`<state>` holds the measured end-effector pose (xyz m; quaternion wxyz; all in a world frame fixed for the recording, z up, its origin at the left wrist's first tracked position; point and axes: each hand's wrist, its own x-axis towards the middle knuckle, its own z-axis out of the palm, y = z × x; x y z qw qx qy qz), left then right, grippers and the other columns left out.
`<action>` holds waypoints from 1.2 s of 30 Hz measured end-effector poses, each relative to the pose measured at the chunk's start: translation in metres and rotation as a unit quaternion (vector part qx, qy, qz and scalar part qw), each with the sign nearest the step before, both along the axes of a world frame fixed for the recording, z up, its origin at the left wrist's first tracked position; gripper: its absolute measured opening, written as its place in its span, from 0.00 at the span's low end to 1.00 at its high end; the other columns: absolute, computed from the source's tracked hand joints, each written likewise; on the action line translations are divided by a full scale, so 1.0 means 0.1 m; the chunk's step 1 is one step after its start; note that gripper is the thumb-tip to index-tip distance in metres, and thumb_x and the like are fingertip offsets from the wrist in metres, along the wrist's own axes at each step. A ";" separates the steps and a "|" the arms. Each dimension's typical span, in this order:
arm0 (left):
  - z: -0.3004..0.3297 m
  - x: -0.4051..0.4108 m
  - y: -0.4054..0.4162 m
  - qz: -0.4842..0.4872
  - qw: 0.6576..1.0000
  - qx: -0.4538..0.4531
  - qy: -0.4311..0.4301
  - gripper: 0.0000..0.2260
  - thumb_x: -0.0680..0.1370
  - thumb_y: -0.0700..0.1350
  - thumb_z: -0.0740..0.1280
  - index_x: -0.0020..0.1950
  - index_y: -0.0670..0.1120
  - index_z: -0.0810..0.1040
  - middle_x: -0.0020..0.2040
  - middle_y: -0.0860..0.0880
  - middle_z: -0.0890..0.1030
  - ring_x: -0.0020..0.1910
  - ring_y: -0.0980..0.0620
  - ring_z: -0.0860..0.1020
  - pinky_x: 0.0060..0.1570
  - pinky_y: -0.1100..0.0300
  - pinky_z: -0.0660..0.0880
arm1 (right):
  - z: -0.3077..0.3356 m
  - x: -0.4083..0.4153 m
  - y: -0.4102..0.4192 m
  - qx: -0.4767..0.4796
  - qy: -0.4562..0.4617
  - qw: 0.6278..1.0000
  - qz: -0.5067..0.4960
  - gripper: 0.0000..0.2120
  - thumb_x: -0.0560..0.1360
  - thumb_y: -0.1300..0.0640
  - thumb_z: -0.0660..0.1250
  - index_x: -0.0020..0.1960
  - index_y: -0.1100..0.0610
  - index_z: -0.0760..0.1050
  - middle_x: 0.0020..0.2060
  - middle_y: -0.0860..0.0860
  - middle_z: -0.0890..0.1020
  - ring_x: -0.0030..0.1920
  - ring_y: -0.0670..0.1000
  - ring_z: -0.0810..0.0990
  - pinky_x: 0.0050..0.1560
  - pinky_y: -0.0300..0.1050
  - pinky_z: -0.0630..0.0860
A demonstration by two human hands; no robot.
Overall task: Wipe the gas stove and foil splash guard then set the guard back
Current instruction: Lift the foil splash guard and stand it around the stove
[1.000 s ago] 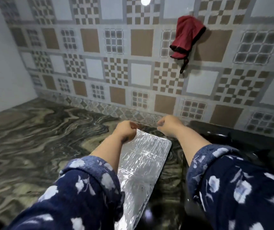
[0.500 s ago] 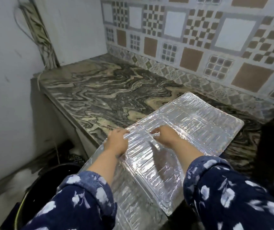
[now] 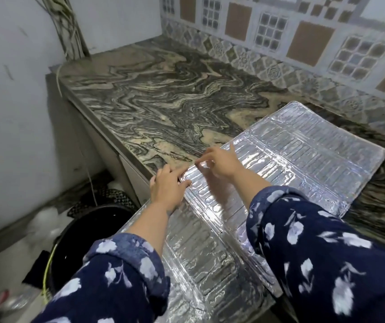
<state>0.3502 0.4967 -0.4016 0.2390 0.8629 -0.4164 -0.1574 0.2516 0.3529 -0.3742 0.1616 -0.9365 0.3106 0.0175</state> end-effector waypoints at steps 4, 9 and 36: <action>0.05 0.08 0.01 -0.016 0.997 -0.049 0.053 0.19 0.76 0.48 0.68 0.66 0.55 0.74 0.60 0.46 0.76 0.61 0.45 0.72 0.64 0.48 0.69 | -0.05 0.08 -0.06 0.022 -0.027 0.999 0.021 0.17 0.76 0.64 0.60 0.52 0.42 0.77 0.59 0.47 0.76 0.62 0.50 0.74 0.72 0.69 0.45; 0.18 0.15 0.08 -0.036 0.994 -0.054 0.091 0.21 0.74 0.45 0.71 0.67 0.51 0.74 0.63 0.47 0.78 0.62 0.49 0.76 0.65 0.53 0.70 | 0.14 0.19 0.01 -0.003 -0.046 0.998 0.034 0.13 0.75 0.64 0.64 0.47 0.45 0.78 0.48 0.44 0.83 0.51 0.46 0.76 0.73 0.63 0.50; 2.37 1.08 1.17 0.005 0.943 -0.110 -0.314 0.24 0.75 0.39 0.65 0.65 0.65 0.73 0.59 0.51 0.82 0.59 0.45 0.78 0.57 0.53 0.71 | 2.34 -0.12 0.16 -0.164 -0.178 0.970 -0.003 0.07 0.72 0.58 0.70 0.46 0.47 0.84 0.50 0.50 0.85 0.54 0.53 0.80 0.59 0.48 0.74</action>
